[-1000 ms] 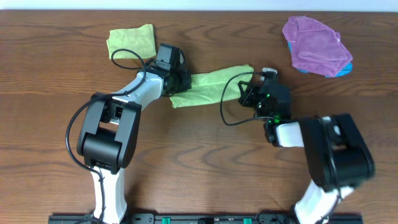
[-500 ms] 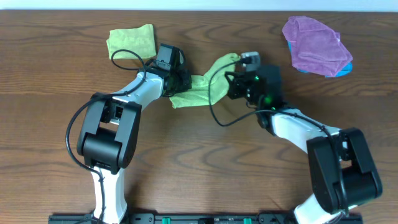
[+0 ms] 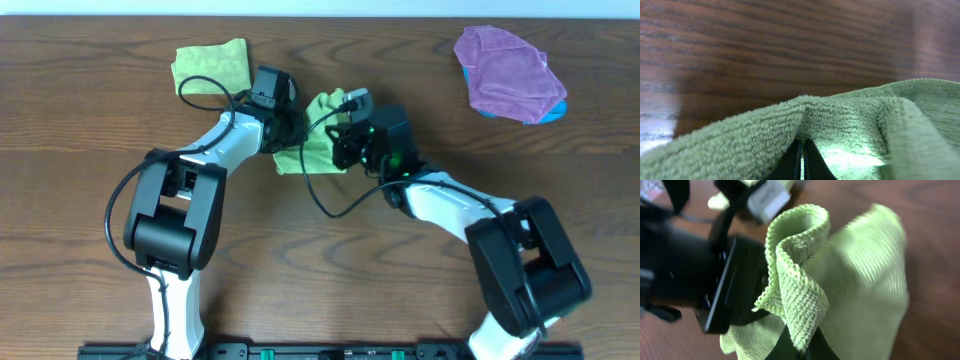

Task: Fold the cloth
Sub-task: 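Fold the strip's right end with the right gripper toward the left gripper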

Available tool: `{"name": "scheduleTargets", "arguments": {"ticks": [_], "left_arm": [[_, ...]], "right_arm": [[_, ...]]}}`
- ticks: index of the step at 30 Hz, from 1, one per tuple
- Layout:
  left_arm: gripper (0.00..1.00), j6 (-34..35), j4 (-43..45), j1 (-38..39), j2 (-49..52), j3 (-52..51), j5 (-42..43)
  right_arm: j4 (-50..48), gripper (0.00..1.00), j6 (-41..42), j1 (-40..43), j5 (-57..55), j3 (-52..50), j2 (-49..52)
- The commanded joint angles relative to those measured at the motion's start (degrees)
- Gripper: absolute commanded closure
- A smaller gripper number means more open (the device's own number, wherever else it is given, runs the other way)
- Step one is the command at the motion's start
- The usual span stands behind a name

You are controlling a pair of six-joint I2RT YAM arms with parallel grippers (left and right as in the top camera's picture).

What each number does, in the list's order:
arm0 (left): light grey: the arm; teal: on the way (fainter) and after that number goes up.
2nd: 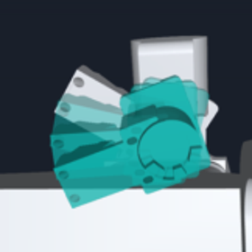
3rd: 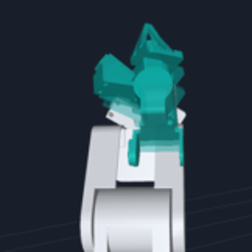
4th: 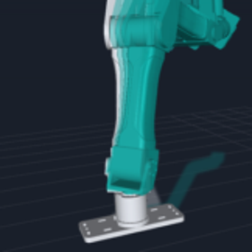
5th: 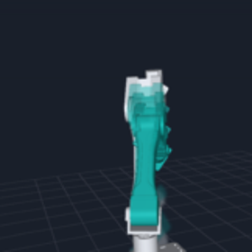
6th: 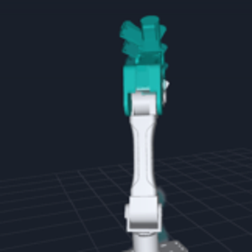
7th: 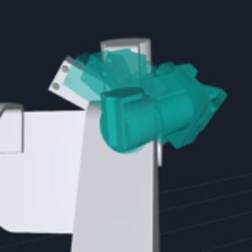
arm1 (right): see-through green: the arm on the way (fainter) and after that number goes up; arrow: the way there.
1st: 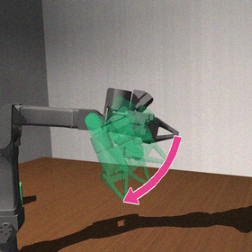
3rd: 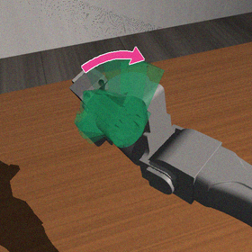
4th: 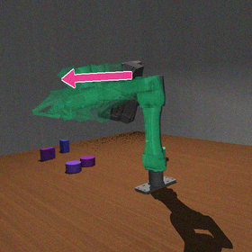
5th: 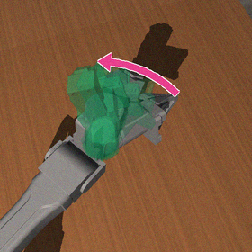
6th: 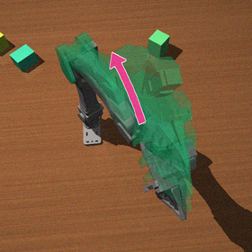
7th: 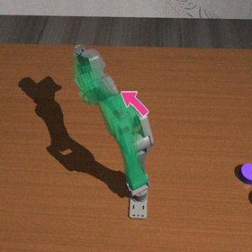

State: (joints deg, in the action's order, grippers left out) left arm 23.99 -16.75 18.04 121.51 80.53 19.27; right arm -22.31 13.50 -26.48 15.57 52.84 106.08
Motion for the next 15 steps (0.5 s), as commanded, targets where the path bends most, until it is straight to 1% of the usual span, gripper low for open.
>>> {"name": "scheduleTargets", "arguments": {"ticks": [1, 5, 8, 15], "left_arm": [[0.94, -0.9, -2.0, -0.7, -0.3, 2.8, -0.2], [0.95, -2.9, -4.6, -1.6, -1.6, 5.2, -0.3], [0.94, -4.6, -6.5, -2.6, -2.9, 6.7, -2.0], [0.94, -5.8, -8.2, -5.0, -4.7, 7.1, -3.2]], "right_arm": [[-0.2, 0.99, -0.9, -1.2, -0.9, 1.6, 0.7], [-0.2, 0.99, -0.9, -1.7, -1.4, 1.7, 0.9], [-0.2, 0.99, -0.9, -1.7, -1.5, 1.7, 0.9], [-0.2, 0.99, -0.9, -1.7, -1.5, 1.7, 0.9]]}}
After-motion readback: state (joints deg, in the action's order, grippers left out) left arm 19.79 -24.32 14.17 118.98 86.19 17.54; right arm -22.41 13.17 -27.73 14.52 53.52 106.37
